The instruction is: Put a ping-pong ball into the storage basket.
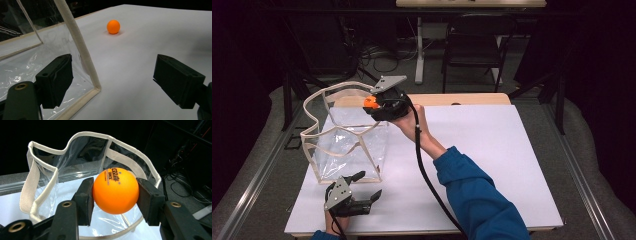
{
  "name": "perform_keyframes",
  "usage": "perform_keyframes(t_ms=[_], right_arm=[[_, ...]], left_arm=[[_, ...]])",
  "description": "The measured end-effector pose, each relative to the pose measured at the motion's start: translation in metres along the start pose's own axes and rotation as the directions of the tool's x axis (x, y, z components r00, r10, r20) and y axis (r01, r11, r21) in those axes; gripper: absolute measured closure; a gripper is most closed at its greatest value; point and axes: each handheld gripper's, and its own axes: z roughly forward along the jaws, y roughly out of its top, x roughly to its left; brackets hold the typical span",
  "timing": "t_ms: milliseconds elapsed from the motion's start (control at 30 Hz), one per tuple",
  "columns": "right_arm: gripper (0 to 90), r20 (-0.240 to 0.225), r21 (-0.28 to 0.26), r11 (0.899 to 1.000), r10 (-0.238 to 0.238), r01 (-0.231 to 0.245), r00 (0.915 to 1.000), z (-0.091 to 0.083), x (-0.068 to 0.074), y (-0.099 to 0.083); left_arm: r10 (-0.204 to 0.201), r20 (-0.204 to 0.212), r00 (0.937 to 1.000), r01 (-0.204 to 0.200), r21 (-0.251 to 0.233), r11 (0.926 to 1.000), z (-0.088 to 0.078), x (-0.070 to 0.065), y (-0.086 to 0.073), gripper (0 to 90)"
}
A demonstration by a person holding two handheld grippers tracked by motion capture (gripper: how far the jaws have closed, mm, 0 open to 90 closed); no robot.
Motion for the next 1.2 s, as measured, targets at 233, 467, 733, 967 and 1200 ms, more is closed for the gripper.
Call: perform_keyframes(t_ms=[233, 467, 733, 967, 1200], right_arm=[[50.7, -0.007, 0.004, 1.000, 0.003, -0.003, 1.0000, 0.005, 0.004, -0.001], [50.7, -0.016, 0.008, 1.000, 0.007, -0.006, 0.9999, 0.010, 0.008, -0.001], [50.7, -0.025, 0.027, 1.000, 0.007, -0.007, 0.9997, 0.016, 0.010, -0.002], [50.6, -0.031, 0.047, 0.999, 0.009, -0.007, 0.9995, 0.020, 0.011, -0.002], [50.6, -0.042, 0.083, 0.996, 0.017, -0.013, 0.9990, 0.025, 0.011, -0.003]], left_arm=[[0.000, 0.000, 1.0000, 0.000, -0.001, 1.0000, 0.000, 0.000, 0.000, 15.9], [-0.001, -0.001, 1.0000, 0.001, 0.001, 1.0000, 0.000, 0.000, 0.000, 15.9], [0.001, 0.001, 1.0000, -0.001, 0.003, 1.0000, -0.001, 0.001, 0.000, 15.9], [0.000, 0.005, 1.0000, 0.000, 0.001, 1.0000, -0.001, 0.001, 0.000, 15.9], [0.000, 0.003, 1.0000, 0.000, 0.003, 1.0000, 0.000, 0.001, 0.000, 15.9]])
